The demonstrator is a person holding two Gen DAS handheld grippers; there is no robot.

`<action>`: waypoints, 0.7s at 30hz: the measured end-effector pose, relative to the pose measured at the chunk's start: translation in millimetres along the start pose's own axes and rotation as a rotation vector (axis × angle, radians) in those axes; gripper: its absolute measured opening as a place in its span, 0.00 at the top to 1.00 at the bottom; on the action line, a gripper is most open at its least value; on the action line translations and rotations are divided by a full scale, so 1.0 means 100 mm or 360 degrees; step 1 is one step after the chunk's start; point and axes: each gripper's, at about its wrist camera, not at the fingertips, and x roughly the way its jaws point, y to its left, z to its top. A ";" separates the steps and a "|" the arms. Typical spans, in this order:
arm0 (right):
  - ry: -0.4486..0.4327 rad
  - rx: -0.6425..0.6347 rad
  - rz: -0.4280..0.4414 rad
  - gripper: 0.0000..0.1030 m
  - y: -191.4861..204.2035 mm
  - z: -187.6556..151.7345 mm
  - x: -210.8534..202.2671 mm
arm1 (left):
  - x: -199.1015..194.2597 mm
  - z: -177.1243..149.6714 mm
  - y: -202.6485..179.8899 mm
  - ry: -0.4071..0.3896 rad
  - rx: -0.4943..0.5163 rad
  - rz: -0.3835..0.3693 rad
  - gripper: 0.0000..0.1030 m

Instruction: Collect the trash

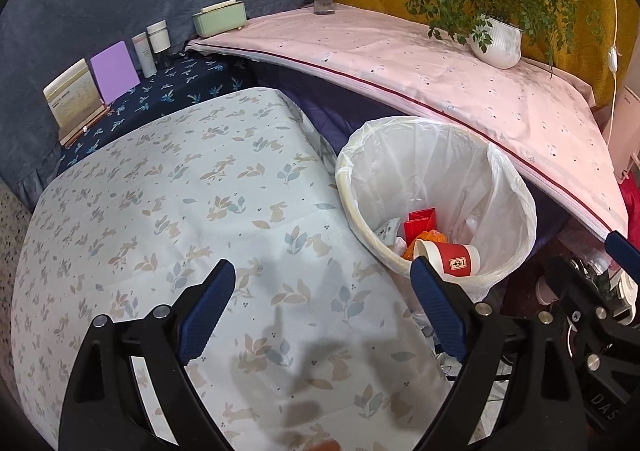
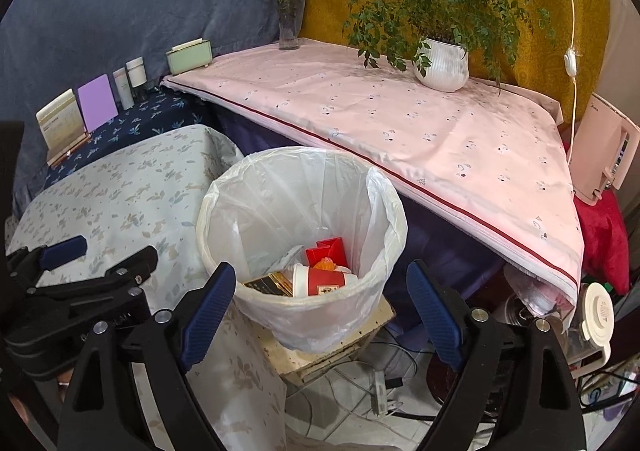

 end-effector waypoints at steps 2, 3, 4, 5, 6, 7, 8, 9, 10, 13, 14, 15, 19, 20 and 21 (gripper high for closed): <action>0.0009 -0.0020 -0.0006 0.17 0.01 -0.04 -0.01 | -0.01 -0.03 0.01 0.0002 -0.0005 0.0004 0.16; 0.0017 -0.0025 -0.0003 0.16 0.01 -0.06 -0.01 | -0.02 -0.04 0.01 0.0003 -0.0003 0.0006 0.15; 0.0023 -0.0029 -0.0002 0.13 0.02 -0.08 -0.01 | -0.02 -0.07 0.02 0.0002 0.0001 0.0012 0.14; 0.0029 -0.0037 0.0001 0.13 0.03 -0.11 -0.01 | -0.02 -0.08 0.02 0.0002 0.0004 0.0018 0.14; 0.0036 -0.0044 0.0002 0.13 0.03 -0.12 0.00 | -0.03 -0.10 0.02 0.0003 0.0005 0.0022 0.14; 0.0046 -0.0051 0.0007 0.13 0.04 -0.15 0.00 | -0.03 -0.11 0.02 0.0006 0.0001 0.0027 0.13; 0.0053 -0.0056 0.0008 0.13 0.04 -0.16 0.00 | -0.03 -0.13 0.03 0.0010 -0.0007 0.0029 0.13; 0.0055 -0.0060 0.0009 0.13 0.05 -0.17 0.00 | -0.03 -0.14 0.04 0.0012 -0.0013 0.0031 0.13; 0.0055 -0.0063 0.0016 0.13 0.05 -0.18 0.00 | -0.03 -0.16 0.04 0.0017 -0.0017 0.0029 0.13; 0.0060 -0.0066 0.0035 0.13 0.06 -0.22 0.00 | -0.03 -0.19 0.04 0.0022 -0.0014 0.0033 0.13; 0.0064 -0.0070 0.0033 0.13 0.06 -0.23 0.00 | -0.04 -0.21 0.04 0.0022 -0.0013 0.0035 0.13; 0.0067 -0.0071 0.0031 0.13 0.07 -0.24 0.00 | -0.04 -0.21 0.03 0.0021 -0.0012 0.0036 0.13; 0.0080 -0.0063 0.0033 0.13 0.06 -0.28 0.01 | -0.04 -0.24 0.03 0.0024 -0.0021 0.0033 0.12; 0.0079 -0.0063 0.0031 0.13 0.06 -0.29 0.01 | -0.04 -0.24 0.02 0.0030 -0.0024 0.0027 0.12; 0.0073 -0.0067 0.0023 0.13 0.05 -0.29 0.00 | -0.03 -0.25 0.02 0.0032 -0.0028 0.0022 0.12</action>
